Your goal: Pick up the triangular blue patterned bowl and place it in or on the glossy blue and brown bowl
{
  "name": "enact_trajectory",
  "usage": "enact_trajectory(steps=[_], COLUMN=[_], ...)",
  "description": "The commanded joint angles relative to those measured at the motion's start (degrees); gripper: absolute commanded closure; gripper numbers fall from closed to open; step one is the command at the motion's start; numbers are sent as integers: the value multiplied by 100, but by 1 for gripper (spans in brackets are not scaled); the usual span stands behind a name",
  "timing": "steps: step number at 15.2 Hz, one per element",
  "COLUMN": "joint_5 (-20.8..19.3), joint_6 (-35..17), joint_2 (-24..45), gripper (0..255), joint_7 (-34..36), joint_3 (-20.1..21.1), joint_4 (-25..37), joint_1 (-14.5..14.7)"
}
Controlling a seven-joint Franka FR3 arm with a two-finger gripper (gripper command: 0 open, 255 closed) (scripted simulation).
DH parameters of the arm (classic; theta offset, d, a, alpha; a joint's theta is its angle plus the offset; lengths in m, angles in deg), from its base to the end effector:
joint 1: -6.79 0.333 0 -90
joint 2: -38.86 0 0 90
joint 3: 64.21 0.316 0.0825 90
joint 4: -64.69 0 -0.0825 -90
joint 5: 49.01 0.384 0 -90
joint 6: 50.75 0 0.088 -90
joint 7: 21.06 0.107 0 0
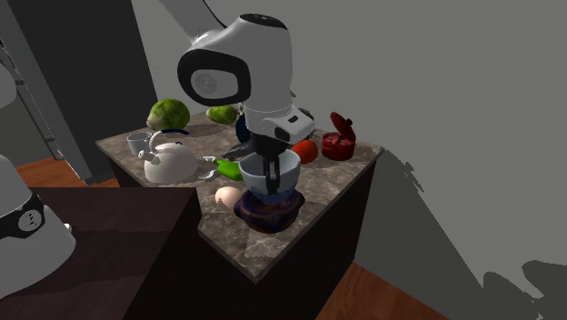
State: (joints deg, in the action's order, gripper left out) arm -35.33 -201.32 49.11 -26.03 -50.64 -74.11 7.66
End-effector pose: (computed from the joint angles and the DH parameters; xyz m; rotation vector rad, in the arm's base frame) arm 0.4815 0.1203 0.2397 -2.9719 -0.1903 -0.0205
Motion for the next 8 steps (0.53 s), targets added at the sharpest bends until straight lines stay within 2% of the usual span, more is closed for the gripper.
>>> enact_trajectory(steps=[1, 4, 5, 8], joint_5=[0, 0, 0, 0], joint_6=[-11, -11, -11, -10], joint_2=[6, 6, 6, 4], gripper=[255, 255, 0, 0], joint_7=[-1, -1, -1, -1], joint_3=[0, 0, 0, 0], joint_4=[3, 3, 4, 3], joint_1=[1, 0, 0, 0])
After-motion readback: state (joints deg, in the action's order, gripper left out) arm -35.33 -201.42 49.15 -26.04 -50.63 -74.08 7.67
